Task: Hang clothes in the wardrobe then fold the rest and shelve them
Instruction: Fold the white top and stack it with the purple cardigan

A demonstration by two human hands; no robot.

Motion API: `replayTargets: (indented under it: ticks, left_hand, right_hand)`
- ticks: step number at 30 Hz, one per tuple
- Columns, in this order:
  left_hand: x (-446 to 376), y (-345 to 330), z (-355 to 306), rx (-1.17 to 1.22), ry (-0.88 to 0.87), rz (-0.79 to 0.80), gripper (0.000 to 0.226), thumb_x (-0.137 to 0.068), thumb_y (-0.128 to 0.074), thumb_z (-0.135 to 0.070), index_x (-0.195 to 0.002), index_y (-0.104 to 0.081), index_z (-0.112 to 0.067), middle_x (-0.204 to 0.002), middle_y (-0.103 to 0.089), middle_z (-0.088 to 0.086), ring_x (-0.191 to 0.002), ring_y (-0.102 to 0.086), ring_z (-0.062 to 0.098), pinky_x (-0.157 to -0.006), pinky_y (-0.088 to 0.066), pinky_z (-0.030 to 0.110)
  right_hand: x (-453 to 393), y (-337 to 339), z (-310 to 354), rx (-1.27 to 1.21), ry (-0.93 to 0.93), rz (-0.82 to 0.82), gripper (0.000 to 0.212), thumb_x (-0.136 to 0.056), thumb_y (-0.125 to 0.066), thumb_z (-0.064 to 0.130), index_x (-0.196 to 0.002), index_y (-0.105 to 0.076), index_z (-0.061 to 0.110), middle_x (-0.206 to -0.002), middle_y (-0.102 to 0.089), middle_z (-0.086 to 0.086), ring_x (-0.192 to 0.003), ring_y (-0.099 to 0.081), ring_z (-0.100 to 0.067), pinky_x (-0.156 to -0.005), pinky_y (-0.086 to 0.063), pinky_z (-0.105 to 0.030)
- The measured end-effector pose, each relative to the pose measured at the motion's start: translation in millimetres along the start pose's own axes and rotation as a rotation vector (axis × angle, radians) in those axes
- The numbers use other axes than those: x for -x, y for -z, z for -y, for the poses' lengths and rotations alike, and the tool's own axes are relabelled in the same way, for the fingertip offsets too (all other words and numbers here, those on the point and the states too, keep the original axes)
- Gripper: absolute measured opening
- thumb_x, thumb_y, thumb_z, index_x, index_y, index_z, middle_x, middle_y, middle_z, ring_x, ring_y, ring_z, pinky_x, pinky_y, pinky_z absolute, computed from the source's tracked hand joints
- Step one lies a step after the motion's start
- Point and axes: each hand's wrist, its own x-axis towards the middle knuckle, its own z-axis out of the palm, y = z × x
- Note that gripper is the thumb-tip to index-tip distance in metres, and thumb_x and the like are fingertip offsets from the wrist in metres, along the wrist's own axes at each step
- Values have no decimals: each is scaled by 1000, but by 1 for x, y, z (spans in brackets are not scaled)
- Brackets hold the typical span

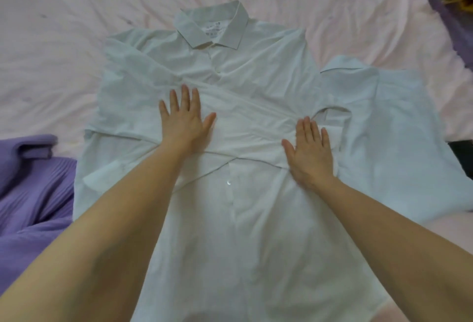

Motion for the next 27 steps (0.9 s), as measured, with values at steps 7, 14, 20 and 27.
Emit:
replayTargets:
  ticks: [7,14,20,27]
  left_hand:
    - [166,21,-8,-130,-123,182,60,-101,-28,-45,-151,-22,-11,-160,-16,9,-149,-6,25,-120,-4,45]
    - [303,-4,-22,50,-124,-42,26,-81,-72,-17,-104,-69,-7,-104,-68,11,-98,-62,35,-83,-48,42]
    - [378,-64,-40,-67,-327,28,53,-60,-86,-37,-105,-67,-15,-104,-65,5,-92,-61,28,-80,-39,39]
    - [410,-125,-63,-168,-243,107,91,-76,-66,-12,-151,-16,-13,-156,-25,17,-142,-29,36,-99,-42,45]
  right_hand:
    - [87,49,5,-163,403,77,51,-101,-41,32,-143,-38,3,-147,-40,-18,-138,-36,-29,-118,-13,-41]
    - [198,43,-35,-97,690,74,24,-84,-67,18,-103,-63,5,-98,-63,-12,-88,-59,-34,-75,-46,-41]
    - [280,-5,-54,185,904,246,67,-66,-82,37,-121,-58,7,-133,-54,-18,-121,-54,-35,-80,-52,-38]
    - [305,-67,-46,267,687,197,80,-45,-82,-5,-121,-60,6,-142,-48,-18,-127,-51,-34,-37,-41,-27]
